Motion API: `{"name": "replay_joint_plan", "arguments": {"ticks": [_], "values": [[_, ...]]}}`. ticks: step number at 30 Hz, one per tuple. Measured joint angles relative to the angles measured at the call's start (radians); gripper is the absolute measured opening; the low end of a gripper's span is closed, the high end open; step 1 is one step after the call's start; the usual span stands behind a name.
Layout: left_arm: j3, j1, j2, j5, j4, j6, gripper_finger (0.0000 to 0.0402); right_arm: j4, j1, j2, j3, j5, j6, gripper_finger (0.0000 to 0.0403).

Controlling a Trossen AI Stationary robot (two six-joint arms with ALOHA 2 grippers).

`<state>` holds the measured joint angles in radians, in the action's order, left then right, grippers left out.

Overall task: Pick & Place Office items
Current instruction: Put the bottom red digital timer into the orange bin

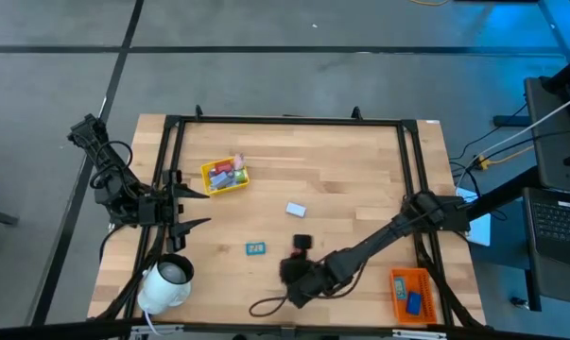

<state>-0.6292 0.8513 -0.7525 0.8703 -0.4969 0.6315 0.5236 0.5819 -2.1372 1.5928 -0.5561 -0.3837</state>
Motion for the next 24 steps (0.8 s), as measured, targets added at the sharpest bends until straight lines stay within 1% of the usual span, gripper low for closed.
{"name": "replay_joint_plan", "arguments": {"ticks": [2, 5, 10, 12, 15, 20, 22, 24], "values": [[0.000, 0.000, 0.000, 0.000, 0.002, 0.000, 0.0221, 0.222, 0.026, 0.012, 0.040, 0.003, -0.141, 0.0048], [0.000, 0.000, 0.000, 0.000, 0.007, 0.000, 0.0221, 0.494, 0.098, 0.024, 0.061, 0.087, -0.381, 0.0048], [0.000, 0.000, 0.000, 0.000, 0.008, 0.001, 0.0221, 0.682, 0.274, 0.036, 0.066, 0.298, -0.758, 0.0048], [0.000, 0.000, 0.000, 0.000, 0.007, 0.001, 0.0221, 0.741, 0.349, 0.036, 0.066, 0.351, -0.915, 0.0048], [0.000, 0.000, 0.000, 0.000, 0.002, 0.007, 0.0221, 0.843, 0.445, 0.038, 0.082, 0.353, -1.125, 0.0048], [0.000, 0.000, 0.000, 0.000, -0.001, -0.002, 0.0221, 1.045, 0.553, 0.041, 0.140, 0.336, -1.383, 0.0048], [0.000, 0.000, 0.000, -0.001, -0.001, -0.008, 0.0221, 1.043, 0.593, 0.043, 0.150, 0.325, -1.442, 0.0048], [0.000, 0.000, 0.000, 0.000, 0.000, -0.016, 0.0221, 1.047, 0.625, 0.041, 0.148, 0.354, -1.494, 0.0048]]}}
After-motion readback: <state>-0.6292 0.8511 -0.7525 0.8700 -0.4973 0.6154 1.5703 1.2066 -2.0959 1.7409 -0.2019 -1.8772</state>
